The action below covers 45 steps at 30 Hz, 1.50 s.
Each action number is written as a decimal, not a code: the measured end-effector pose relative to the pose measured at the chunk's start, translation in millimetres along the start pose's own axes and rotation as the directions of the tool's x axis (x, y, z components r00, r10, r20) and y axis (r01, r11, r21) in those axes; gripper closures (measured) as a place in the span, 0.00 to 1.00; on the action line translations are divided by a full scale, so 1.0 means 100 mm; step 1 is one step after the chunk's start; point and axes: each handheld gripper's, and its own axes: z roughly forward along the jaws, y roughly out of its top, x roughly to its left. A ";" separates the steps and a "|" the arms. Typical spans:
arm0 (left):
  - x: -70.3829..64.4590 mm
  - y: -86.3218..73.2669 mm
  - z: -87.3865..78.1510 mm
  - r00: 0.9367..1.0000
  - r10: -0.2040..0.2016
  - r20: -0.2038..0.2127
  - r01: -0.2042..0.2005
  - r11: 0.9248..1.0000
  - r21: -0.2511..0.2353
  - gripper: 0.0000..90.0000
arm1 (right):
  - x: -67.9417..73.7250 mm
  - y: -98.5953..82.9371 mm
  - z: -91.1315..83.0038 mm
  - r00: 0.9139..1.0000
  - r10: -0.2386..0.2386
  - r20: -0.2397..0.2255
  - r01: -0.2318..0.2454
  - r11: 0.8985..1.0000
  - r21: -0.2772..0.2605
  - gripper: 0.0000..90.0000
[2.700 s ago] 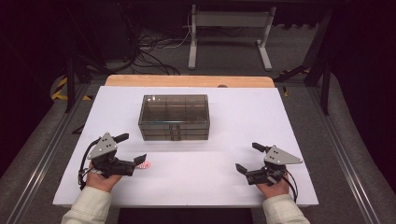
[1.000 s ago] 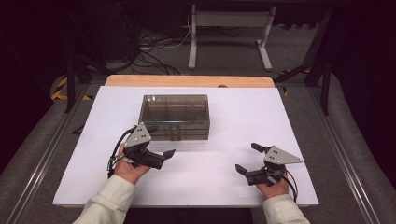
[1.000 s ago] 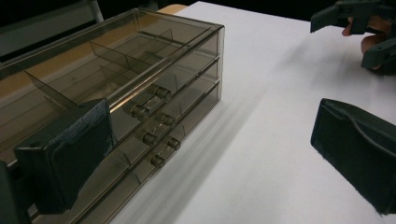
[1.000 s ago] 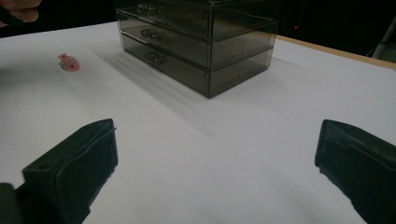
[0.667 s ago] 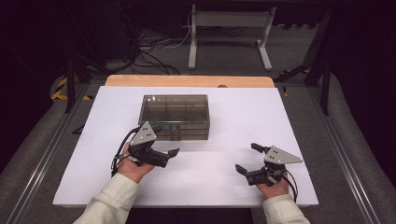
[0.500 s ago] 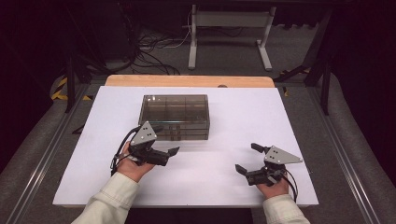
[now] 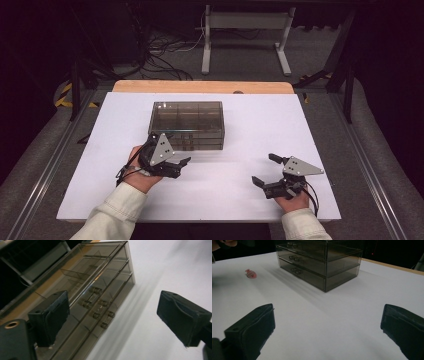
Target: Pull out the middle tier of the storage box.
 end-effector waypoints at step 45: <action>-0.39 0.00 0.13 0.835 0.471 -0.286 -0.412 0.878 0.243 0.24 | 0.00 0.00 0.00 1.000 -0.001 -0.004 0.001 1.000 -0.001 0.00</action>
